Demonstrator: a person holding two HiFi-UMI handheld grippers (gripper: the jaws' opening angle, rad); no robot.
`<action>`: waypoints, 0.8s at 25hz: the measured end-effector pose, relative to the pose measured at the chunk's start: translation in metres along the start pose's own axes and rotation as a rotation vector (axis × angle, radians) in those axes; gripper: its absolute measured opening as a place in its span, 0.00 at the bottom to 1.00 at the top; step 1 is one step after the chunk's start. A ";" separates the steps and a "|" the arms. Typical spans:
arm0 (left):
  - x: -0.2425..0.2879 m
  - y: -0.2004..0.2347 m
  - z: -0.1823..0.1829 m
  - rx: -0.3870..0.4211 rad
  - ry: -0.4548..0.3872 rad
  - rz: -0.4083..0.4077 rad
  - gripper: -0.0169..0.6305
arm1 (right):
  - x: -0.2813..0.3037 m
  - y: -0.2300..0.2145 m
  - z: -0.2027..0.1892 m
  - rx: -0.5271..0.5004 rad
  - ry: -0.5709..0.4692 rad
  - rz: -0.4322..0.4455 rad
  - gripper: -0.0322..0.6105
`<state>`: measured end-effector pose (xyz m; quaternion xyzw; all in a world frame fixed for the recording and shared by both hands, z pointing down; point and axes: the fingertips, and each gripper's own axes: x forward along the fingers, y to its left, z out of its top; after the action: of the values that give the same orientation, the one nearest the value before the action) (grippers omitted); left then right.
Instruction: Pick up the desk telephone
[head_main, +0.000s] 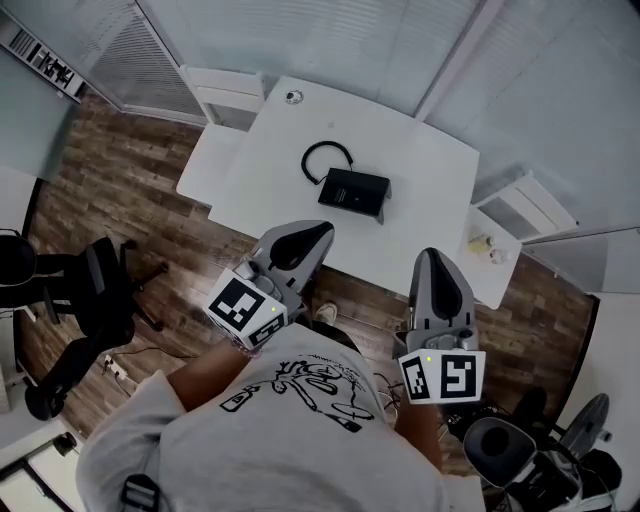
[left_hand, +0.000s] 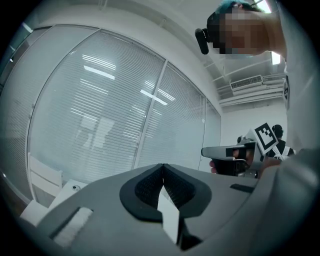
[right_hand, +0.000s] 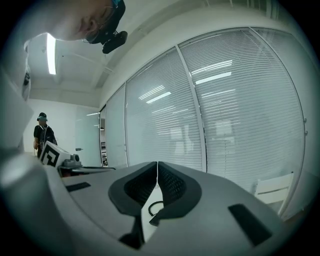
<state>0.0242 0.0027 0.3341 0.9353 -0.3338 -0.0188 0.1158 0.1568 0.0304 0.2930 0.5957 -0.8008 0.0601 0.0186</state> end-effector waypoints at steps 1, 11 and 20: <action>0.004 0.007 0.002 -0.001 -0.002 -0.002 0.03 | 0.008 0.000 0.001 -0.003 0.000 -0.002 0.06; 0.044 0.105 0.028 0.003 -0.020 -0.039 0.03 | 0.122 0.011 0.018 -0.036 -0.008 0.008 0.06; 0.056 0.159 0.040 -0.003 -0.014 -0.071 0.03 | 0.178 0.025 0.022 -0.047 -0.001 -0.003 0.06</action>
<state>-0.0352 -0.1600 0.3345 0.9462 -0.3012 -0.0300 0.1142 0.0828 -0.1344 0.2871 0.5964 -0.8010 0.0409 0.0322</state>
